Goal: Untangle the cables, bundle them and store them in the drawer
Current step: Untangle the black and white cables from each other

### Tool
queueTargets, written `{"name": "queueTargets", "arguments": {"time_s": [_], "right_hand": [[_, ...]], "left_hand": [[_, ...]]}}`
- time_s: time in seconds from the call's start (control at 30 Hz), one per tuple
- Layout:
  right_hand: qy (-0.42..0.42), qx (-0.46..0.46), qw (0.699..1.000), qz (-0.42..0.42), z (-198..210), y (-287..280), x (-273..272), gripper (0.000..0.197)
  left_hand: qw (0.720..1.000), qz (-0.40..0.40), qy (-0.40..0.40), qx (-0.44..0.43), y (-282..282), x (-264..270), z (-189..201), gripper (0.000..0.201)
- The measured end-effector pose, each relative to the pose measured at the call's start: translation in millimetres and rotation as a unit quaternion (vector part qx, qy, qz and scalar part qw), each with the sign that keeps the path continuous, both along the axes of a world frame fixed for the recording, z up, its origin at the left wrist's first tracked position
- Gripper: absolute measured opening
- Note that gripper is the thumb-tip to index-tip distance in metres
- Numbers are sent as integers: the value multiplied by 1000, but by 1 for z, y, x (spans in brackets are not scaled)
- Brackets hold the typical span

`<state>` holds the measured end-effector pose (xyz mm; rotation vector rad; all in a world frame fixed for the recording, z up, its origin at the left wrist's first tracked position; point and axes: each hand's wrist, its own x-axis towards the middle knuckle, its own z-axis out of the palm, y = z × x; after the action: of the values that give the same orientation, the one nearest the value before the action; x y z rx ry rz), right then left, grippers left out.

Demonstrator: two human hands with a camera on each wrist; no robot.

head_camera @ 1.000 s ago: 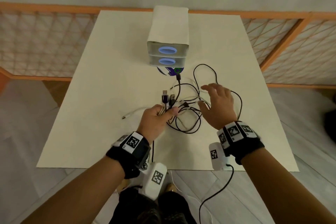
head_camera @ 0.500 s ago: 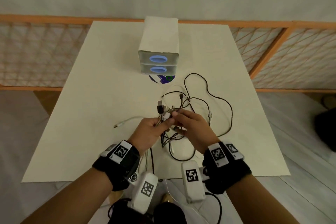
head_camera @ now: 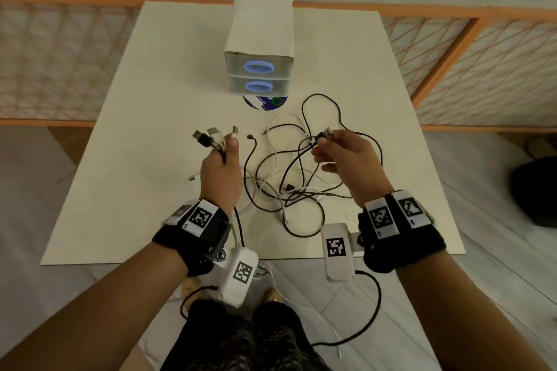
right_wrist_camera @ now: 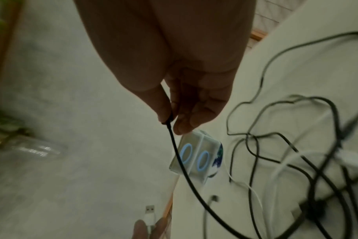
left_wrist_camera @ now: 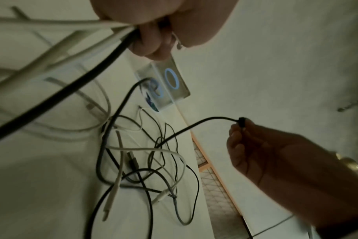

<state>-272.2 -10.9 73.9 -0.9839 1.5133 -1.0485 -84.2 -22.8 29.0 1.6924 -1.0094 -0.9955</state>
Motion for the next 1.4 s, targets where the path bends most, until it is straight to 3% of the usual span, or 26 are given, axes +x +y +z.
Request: {"name": "queueTargets", "arguments": {"time_s": [0.17, 0.27, 0.33, 0.4, 0.47, 0.53, 0.6, 0.63, 0.73, 0.8, 0.83, 0.9, 0.97, 1.03, 1.1, 1.2, 1.27, 1.33, 1.4], "right_hand": [[75, -47, 994, 58, 25, 5, 6, 5], [38, -69, 991, 105, 39, 9, 18, 6], [13, -93, 990, 108, 44, 10, 23, 5], [55, -96, 993, 47, 38, 10, 21, 7], [150, -32, 988, -15, 21, 13, 13, 29], [163, 141, 976, 28, 2, 22, 11, 53], [76, 297, 946, 103, -16, 33, 17, 64], [10, 321, 941, 110, -25, 37, 23, 61], [-253, 239, 937, -11, -36, 27, 33, 31], [-368, 176, 905, -120, -31, 13, 31, 27], [-383, 154, 898, -154, -24, 7, 28, 25], [-344, 112, 918, -162, -10, 4, 23, 17], [-242, 65, 962, -106, -1, 10, 22, 17], [-126, 39, 991, -11, 1, 27, 28, 21], [-51, 59, 991, 106, -7, 50, 35, 25], [3, 144, 958, 249, -31, 83, 32, 27], [19, 171, 953, 248, -44, 96, 22, 27], [18, 171, 966, 195, -52, 99, 10, 27], [-67, 169, 978, 106, -50, 92, 2, 28]], "left_hand": [[986, -148, 66, -43, 9, -15, 20, 17], [955, -269, 120, -37, 11, -26, 34, 18], [948, -310, 71, -34, 7, -31, 40, 11], [951, -306, 30, -22, 4, -31, 38, 26], [960, -276, 46, -16, 2, -27, 36, 33], [950, -251, 186, -6, 2, -22, 34, 36], [915, -251, 315, 31, 4, -19, 38, 36], [902, -256, 343, 60, 6, -17, 38, 36], [870, -284, 363, 173, 15, -12, 32, 40], [868, -317, 292, 248, 22, -6, 26, 43], [872, -325, 242, 275, 24, -1, 22, 44], [885, -302, 196, 296, 23, 6, 13, 46], [891, -256, 233, 293, 17, 9, 10, 43], [878, -243, 293, 290, 8, 5, 14, 40], [858, -259, 343, 282, 1, -2, 25, 41], [826, -286, 416, 251, -9, -8, 39, 43], [819, -301, 432, 229, -9, -11, 43, 41], [834, -330, 395, 200, 0, -12, 40, 37], [842, -387, 329, 184, 15, -13, 30, 34]]}}
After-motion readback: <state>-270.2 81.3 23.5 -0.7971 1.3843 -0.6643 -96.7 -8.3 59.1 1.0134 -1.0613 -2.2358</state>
